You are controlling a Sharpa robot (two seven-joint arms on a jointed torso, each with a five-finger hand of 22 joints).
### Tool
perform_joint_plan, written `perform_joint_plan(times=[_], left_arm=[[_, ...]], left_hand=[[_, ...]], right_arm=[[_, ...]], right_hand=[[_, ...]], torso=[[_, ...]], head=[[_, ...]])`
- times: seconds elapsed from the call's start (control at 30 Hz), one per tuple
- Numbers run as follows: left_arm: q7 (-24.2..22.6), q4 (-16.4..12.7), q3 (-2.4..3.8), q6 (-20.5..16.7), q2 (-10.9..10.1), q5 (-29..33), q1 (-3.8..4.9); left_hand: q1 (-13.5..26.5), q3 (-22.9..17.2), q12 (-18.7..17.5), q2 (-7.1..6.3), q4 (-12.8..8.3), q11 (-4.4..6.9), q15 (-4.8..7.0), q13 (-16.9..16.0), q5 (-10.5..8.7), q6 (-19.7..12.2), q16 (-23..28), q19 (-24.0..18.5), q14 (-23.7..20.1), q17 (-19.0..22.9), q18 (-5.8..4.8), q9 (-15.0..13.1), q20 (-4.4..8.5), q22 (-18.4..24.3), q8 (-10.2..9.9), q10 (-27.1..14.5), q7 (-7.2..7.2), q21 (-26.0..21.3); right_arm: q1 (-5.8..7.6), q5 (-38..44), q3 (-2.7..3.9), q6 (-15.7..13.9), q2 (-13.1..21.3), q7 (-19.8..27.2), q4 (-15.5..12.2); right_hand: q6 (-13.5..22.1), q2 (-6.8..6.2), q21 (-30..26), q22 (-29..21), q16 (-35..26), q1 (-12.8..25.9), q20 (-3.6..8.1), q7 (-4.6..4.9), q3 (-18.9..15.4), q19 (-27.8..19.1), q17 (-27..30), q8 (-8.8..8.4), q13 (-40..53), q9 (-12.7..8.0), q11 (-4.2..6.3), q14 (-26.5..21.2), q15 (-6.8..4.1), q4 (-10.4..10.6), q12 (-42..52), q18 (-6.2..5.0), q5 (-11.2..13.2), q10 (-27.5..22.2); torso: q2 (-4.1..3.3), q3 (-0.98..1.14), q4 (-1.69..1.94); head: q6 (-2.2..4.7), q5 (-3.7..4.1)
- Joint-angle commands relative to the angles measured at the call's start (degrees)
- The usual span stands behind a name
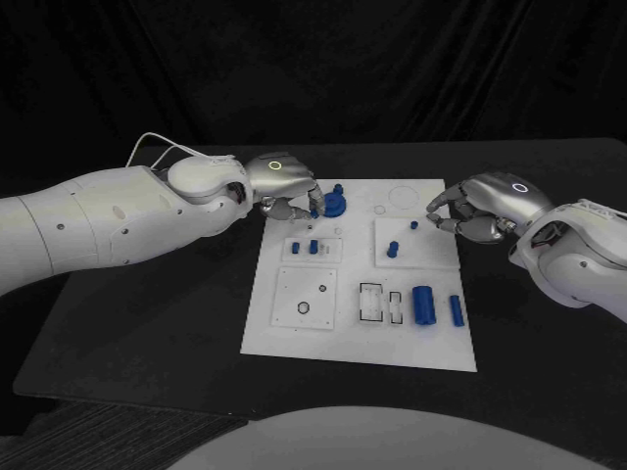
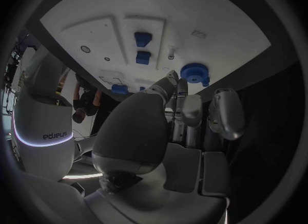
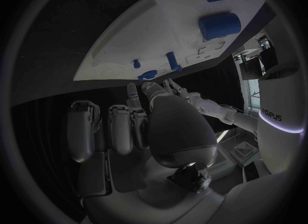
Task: Assemble the parts on the task board
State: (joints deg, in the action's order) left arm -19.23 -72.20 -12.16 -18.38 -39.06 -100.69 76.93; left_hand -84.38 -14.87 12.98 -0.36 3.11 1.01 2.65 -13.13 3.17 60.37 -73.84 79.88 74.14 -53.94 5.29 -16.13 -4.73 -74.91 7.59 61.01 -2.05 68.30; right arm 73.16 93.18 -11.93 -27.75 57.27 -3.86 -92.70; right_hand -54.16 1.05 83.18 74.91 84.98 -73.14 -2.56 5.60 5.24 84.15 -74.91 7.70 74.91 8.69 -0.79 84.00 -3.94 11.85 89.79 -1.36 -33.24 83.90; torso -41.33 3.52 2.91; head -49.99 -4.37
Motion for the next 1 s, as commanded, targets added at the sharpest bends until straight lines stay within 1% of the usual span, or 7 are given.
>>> perform_joint_plan(times=[0.03,0.17,0.23,0.3,0.43,0.77,1.0], left_arm=[[1.1,0.2,0.04,4.0,0.0,0.0,0.13],[1.5,0.5,0.03,4.7,0.0,0.0,0.00],[1.6,0.6,0.03,4.9,0.1,0.0,-0.04],[1.7,0.7,0.03,5.1,0.1,0.0,-0.08],[2.2,0.9,0.02,5.1,0.2,0.0,-0.16],[3.5,1.3,0.02,4.1,0.8,0.0,-0.56],[3.3,1.3,0.02,4.1,1.3,0.0,-0.81]], left_hand=[[0.7,0.0,-0.4,-0.48,0.6,-0.15,-0.02,0.2,-0.34,-0.6,0.3,-0.2,-0.4,0.2,-0.72,0.1,0.00,-9.0,-0.4,-0.1,0.07,-0.2],[0.7,0.0,-0.5,-0.49,0.6,-0.15,-0.02,0.2,-0.34,-0.6,0.2,-0.2,-0.3,0.0,-0.77,0.1,0.00,-9.0,-0.5,-0.1,0.07,0.0],[0.7,0.0,-0.6,-0.56,0.7,-0.13,-0.01,0.3,-0.35,-0.7,0.3,-0.3,-0.5,0.2,-0.73,0.1,0.01,-9.0,-0.6,-0.2,0.10,-0.2],[0.7,0.0,-0.7,-0.56,0.7,-0.12,-0.01,0.3,-0.35,-0.7,0.4,-0.3,-0.5,0.4,-0.72,0.2,0.01,-9.0,-0.6,-0.2,0.11,-0.3],[0.6,0.0,-1.0,-0.55,0.7,-0.09,0.01,0.5,-0.34,-0.9,0.5,-0.4,-0.6,0.6,-0.68,0.2,0.01,-8.9,-0.8,-0.3,0.16,-0.5],[0.5,-0.1,-1.1,-0.50,0.7,-0.10,0.02,0.6,-0.23,-1.0,0.6,-0.5,-0.8,0.8,-0.66,0.3,0.01,-8.9,-0.9,-0.3,0.14,-0.6],[0.5,-0.2,-1.2,-0.43,0.7,-0.13,0.02,0.6,-0.20,-1.0,0.7,-0.5,-0.9,0.9,-0.64,0.3,0.01,-8.9,-0.9,-0.2,0.09,-0.8]], right_arm=[[-0.22,0.2,0.03,0.3,0.0,-0.4,0.1],[-0.31,0.2,0.03,0.3,-0.1,-0.4,0.2],[-0.35,0.2,0.03,0.3,-0.1,-0.4,0.2],[-0.39,0.2,0.03,0.3,-0.2,-0.4,0.2],[-0.42,0.2,0.03,0.3,-0.1,-0.4,0.2],[-0.44,0.2,0.03,0.3,0.0,-0.6,-0.1],[-0.44,0.2,0.03,0.4,0.0,-0.7,-0.1]], right_hand=[[-0.3,0.08,-0.2,12.8,-0.1,-0.5,0.00,0.06,0.4,2.8,-4.6,-0.22,15.1,0.1,-0.38,4.2,0.19,0.1,0.2,-0.41,-0.4,6.1],[-0.4,0.09,-0.2,12.8,-0.1,-0.6,0.00,0.05,0.5,2.8,-4.6,-0.23,15.1,0.1,-0.37,4.2,0.19,0.1,0.2,-0.41,-0.4,6.1],[-0.4,0.09,-0.2,12.8,-0.1,-0.6,0.00,0.05,0.5,2.8,-4.6,-0.23,15.1,0.1,-0.37,4.2,0.19,0.1,0.2,-0.41,-0.4,6.1],[-0.4,0.12,-0.3,12.7,-0.1,-0.6,-0.01,0.05,0.6,2.7,-4.5,-0.23,15.1,0.1,-0.37,4.2,0.19,0.0,0.2,-0.42,-0.3,6.1],[-0.4,0.12,-0.3,12.7,-0.1,-0.6,-0.01,0.05,0.6,2.7,-4.5,-0.23,15.1,0.1,-0.37,4.2,0.19,0.0,0.2,-0.42,-0.3,6.1],[-0.5,0.15,-0.3,12.7,-0.2,-0.8,-0.01,0.04,0.7,2.7,-4.5,-0.24,15.1,0.1,-0.36,4.2,0.20,-0.1,0.2,-0.43,-0.3,6.1],[-0.5,0.16,-0.4,12.7,-0.2,-0.8,-0.01,0.02,0.9,2.7,-4.4,-0.26,15.1,0.1,-0.34,4.1,0.19,-0.2,0.2,-0.45,-0.3,6.1]], torso=[[-0.16,-0.04,0.16],[-0.13,-0.04,0.28],[-0.10,-0.05,0.17],[-0.16,-0.11,-0.01],[-0.19,-0.26,0.03],[-0.11,-0.09,-0.01],[-0.16,-0.09,0.01]], head=[[-0.01,0.02],[-0.01,0.02],[-0.01,-0.22],[-0.01,-0.45],[-0.01,-0.35],[-0.01,-0.11],[-0.01,-0.07]])
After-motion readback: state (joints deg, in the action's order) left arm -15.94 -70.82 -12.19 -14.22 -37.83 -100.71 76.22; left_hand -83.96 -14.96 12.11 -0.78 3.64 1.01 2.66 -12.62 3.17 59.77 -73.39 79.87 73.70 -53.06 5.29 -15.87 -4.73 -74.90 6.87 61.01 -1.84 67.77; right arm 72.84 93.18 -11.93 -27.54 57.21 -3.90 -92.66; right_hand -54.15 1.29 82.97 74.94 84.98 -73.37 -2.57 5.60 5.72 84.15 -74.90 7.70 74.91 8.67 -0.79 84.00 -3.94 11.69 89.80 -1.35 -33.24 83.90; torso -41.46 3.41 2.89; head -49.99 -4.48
